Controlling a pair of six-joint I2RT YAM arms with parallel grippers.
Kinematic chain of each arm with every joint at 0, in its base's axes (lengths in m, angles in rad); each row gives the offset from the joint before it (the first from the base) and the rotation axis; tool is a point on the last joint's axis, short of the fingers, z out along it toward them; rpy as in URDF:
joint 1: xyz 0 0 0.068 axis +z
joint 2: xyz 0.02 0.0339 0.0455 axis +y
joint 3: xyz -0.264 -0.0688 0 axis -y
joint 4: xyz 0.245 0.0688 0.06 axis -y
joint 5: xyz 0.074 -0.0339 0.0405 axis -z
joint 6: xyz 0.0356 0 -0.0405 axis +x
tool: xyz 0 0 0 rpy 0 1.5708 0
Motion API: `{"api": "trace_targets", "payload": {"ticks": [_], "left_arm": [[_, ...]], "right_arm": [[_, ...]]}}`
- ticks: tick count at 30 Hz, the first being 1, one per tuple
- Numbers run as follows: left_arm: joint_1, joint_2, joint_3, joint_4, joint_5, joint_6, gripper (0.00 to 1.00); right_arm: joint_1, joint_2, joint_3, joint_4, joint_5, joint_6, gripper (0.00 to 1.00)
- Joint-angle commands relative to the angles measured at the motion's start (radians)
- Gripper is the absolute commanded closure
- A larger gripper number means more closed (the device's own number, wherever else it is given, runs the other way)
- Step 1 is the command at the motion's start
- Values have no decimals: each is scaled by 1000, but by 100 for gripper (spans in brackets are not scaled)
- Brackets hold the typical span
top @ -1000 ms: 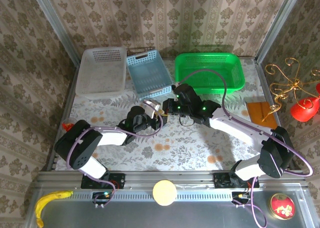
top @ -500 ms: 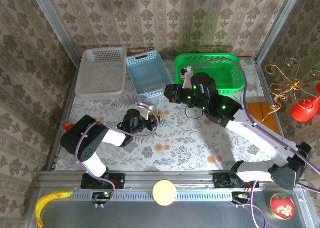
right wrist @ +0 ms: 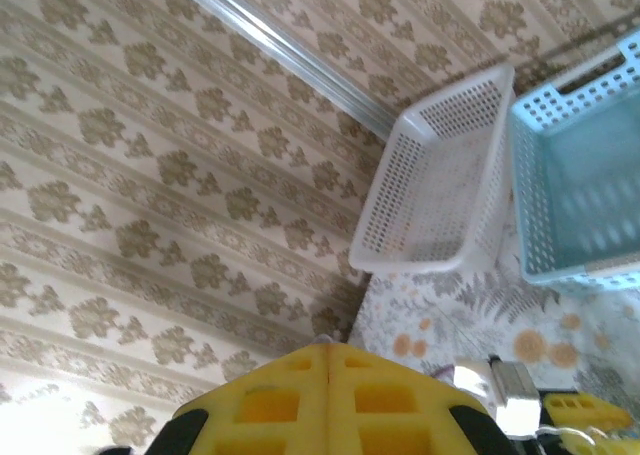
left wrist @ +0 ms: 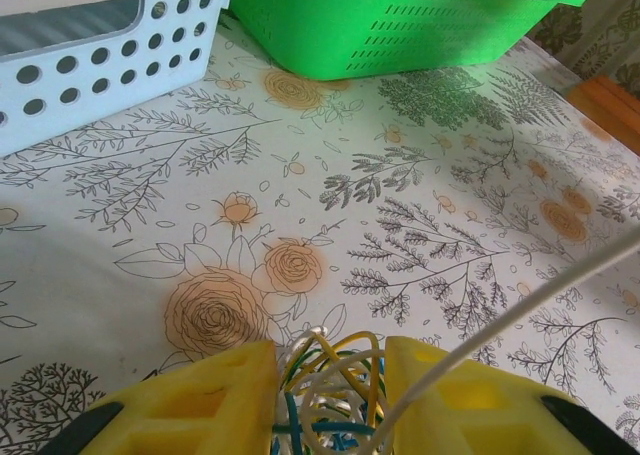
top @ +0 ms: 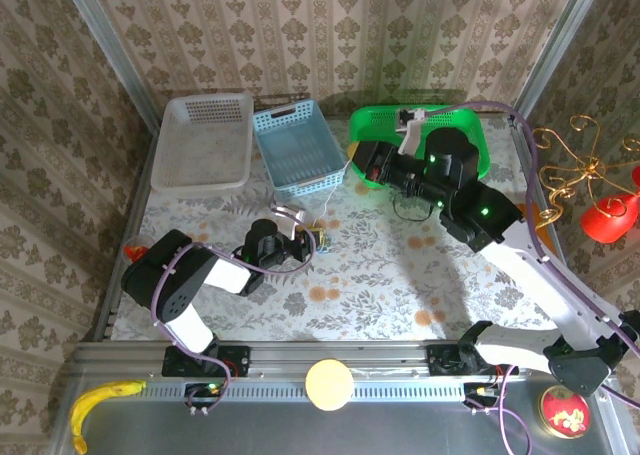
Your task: Untangle the cables
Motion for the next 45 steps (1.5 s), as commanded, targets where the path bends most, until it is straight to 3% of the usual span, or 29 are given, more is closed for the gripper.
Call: {"api": "trace_targets", "payload": {"ticks": [1, 8, 20, 29, 32, 38, 45], "left_arm": [[6, 4, -10, 21, 16, -19, 66], [6, 19, -18, 33, 11, -36, 66], [7, 34, -31, 43, 5, -37, 65], [7, 49, -51, 71, -7, -47, 65], [7, 50, -59, 80, -9, -48, 65], [7, 9, -70, 84, 1, -71, 61], [0, -129, -41, -55, 69, -37, 44]], "right_arm": [[-6, 18, 135, 23, -71, 12, 100], [-42, 62, 351, -65, -107, -37, 100], [-147, 58, 550, -85, -160, -22, 100], [-166, 168, 818, -147, -235, 2, 100], [-166, 176, 805, -145, -250, 12, 100], [-166, 107, 557, -51, -244, 37, 100], [-166, 57, 366, 27, -240, 64, 100]]}}
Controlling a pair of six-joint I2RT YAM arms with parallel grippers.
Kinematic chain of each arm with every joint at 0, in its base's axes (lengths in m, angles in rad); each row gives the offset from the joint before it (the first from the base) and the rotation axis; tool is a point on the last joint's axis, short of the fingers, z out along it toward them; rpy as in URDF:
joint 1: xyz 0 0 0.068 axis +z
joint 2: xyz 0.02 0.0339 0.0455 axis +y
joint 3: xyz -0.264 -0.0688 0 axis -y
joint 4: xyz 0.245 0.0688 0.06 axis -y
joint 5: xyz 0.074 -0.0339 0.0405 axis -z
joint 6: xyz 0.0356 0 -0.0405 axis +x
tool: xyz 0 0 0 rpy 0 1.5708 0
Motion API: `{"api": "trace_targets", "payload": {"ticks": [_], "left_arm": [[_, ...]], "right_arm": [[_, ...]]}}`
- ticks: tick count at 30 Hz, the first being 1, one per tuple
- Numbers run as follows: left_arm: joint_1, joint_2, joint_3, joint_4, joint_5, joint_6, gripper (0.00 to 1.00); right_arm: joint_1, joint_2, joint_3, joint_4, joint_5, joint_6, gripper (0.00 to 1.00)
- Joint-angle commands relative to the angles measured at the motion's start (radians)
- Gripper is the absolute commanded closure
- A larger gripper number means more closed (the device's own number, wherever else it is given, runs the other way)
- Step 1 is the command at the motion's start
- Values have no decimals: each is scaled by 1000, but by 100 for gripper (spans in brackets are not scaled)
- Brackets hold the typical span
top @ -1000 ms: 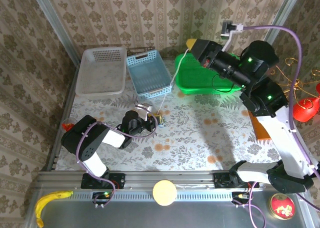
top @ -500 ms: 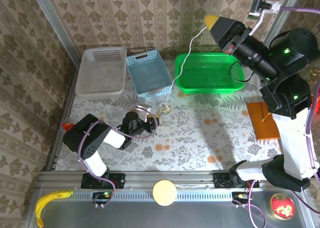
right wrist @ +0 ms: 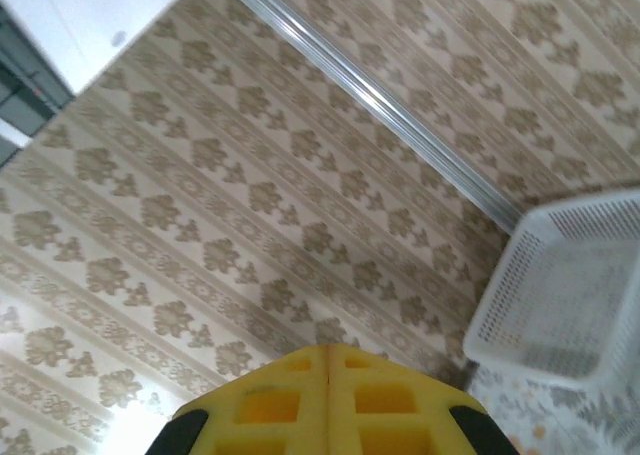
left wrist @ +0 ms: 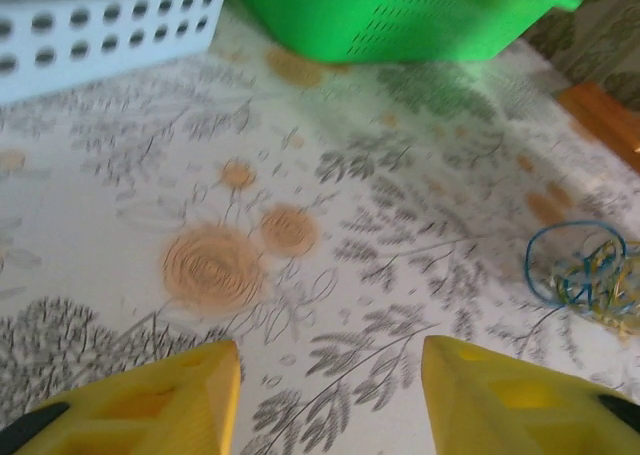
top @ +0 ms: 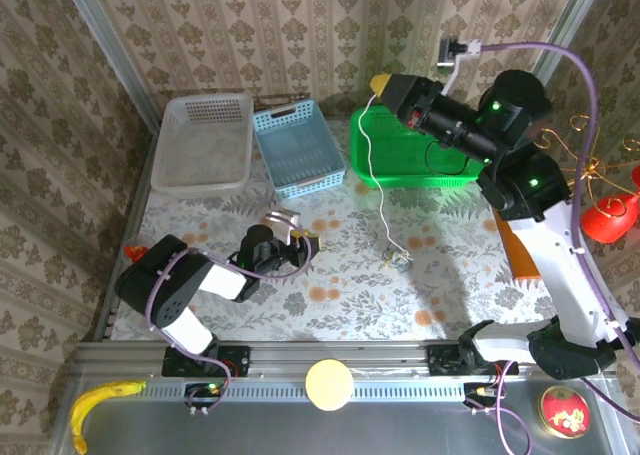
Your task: Untangle the cables
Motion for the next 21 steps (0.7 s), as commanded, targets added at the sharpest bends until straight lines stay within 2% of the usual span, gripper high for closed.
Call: {"api": "trace_targets", "payload": {"ticks": [1, 5, 9, 14, 21], "left_arm": [[-7, -75, 30, -91, 71, 31, 42], [-37, -129, 70, -192, 122, 79, 34], [-78, -151, 104, -243, 157, 95, 31], [-124, -181, 144, -277, 153, 107, 29], [-127, -273, 163, -334, 135, 129, 27]], "right_arm": [[-5, -46, -38, 90, -20, 30, 100], [3, -37, -43, 107, -22, 39, 100], [23, -13, -1, 101, -23, 43, 100], [62, 36, 89, 64, -23, 24, 100], [79, 93, 170, 19, -19, -2, 100]]}}
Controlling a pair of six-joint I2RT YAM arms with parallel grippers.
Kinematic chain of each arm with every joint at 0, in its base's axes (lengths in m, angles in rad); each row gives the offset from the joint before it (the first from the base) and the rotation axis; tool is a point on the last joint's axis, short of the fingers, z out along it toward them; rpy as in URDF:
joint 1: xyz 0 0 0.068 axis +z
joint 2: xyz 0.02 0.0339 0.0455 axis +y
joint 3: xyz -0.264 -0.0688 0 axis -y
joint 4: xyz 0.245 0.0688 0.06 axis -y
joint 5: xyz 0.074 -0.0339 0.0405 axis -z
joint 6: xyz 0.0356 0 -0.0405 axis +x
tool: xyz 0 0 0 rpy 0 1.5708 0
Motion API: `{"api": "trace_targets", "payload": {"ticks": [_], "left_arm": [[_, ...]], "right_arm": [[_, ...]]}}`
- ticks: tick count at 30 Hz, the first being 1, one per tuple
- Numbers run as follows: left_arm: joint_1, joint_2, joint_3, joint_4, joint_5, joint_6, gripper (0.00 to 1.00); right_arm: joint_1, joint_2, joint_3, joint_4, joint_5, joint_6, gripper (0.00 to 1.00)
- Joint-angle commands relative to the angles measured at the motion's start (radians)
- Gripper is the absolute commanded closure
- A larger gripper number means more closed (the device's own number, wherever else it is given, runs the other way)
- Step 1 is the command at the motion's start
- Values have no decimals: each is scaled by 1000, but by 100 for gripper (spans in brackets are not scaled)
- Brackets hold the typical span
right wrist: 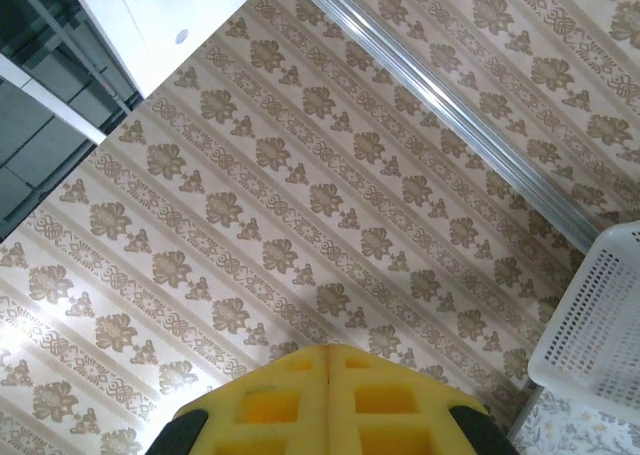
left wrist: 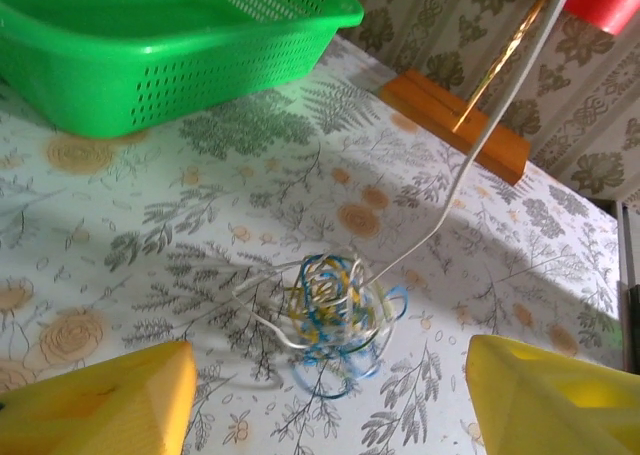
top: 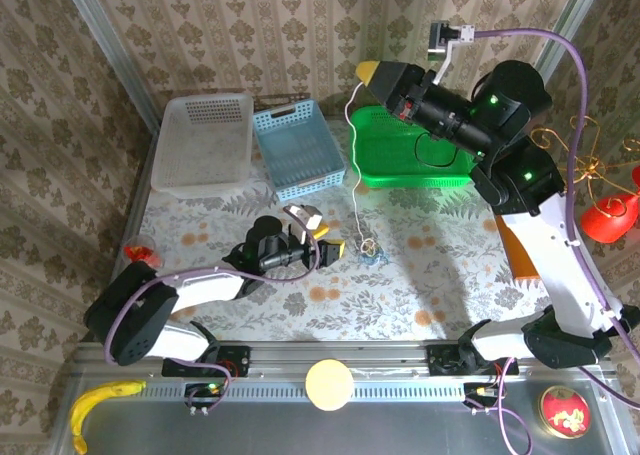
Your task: Untangle the cables
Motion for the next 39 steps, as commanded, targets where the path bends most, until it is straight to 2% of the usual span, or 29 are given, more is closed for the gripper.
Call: {"api": "trace_targets", "payload": {"ticks": [1, 8, 15, 25, 32, 39], "left_arm": [[-2, -55, 31, -51, 0, 43, 27], [-3, -98, 55, -89, -1, 65, 24], [-2, -42, 102, -68, 7, 71, 24], [10, 60, 121, 40, -93, 63, 23], [25, 129, 160, 89, -83, 48, 23], [26, 215, 182, 197, -45, -16, 31]], "right_arm": [[5, 22, 26, -28, -18, -27, 100], [9, 22, -39, 4, -13, -21, 100], [25, 14, -95, 35, -12, -10, 100], [76, -2, -96, 37, -2, -18, 100], [103, -1, -60, 35, 4, -20, 100], [121, 62, 60, -6, -8, -26, 100]]}}
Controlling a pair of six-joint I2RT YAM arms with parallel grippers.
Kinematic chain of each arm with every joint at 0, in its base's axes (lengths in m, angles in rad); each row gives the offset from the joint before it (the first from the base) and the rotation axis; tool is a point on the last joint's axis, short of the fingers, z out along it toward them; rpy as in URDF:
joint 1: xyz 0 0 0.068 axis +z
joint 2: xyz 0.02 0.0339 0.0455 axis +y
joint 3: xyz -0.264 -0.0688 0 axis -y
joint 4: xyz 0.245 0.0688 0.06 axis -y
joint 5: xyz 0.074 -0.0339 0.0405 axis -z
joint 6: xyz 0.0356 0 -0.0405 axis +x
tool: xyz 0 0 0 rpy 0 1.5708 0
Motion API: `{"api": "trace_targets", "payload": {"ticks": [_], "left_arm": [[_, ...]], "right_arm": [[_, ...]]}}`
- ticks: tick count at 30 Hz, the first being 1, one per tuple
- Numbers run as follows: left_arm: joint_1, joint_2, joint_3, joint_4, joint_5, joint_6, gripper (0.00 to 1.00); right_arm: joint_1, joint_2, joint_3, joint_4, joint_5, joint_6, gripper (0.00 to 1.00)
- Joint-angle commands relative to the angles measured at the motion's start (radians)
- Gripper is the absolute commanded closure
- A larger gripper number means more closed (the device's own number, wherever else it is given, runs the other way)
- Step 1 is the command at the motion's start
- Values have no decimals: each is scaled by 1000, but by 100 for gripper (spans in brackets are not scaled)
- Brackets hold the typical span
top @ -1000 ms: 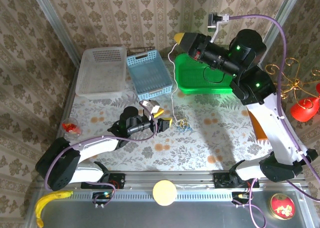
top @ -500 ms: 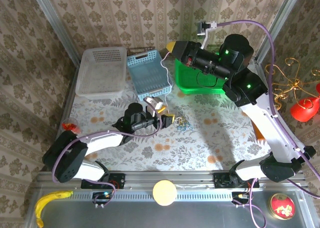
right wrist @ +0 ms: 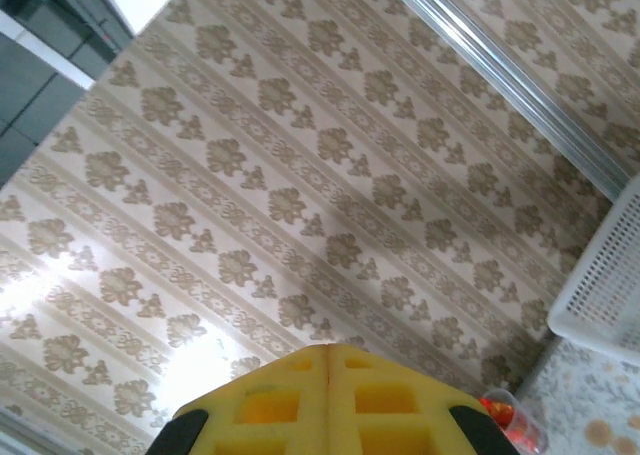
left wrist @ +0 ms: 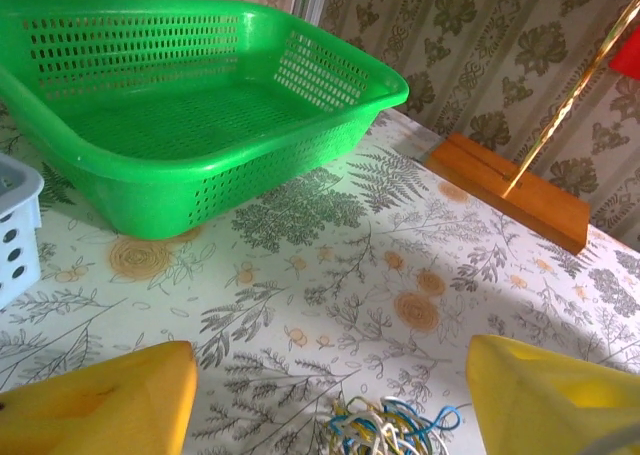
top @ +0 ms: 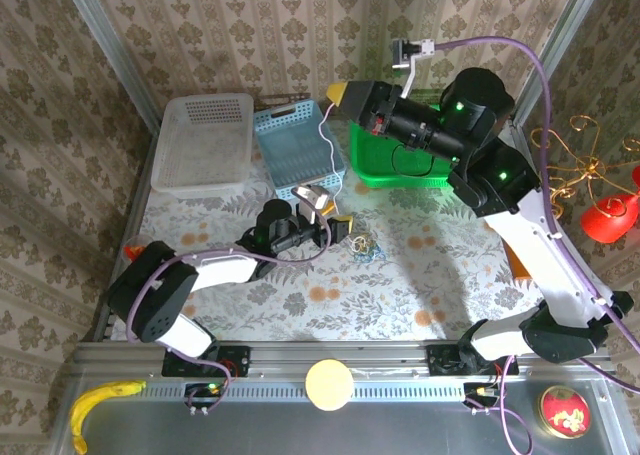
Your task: Untangle the cables
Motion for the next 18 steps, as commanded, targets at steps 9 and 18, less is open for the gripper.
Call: {"api": "trace_targets", "payload": {"ticks": [9, 18], "left_arm": [[4, 102, 6, 188, 33, -86, 43], [20, 176, -70, 269, 23, -94, 61]], "right_arm": [[17, 109, 252, -74, -22, -19, 100], [16, 123, 286, -114, 3, -49, 100]]}}
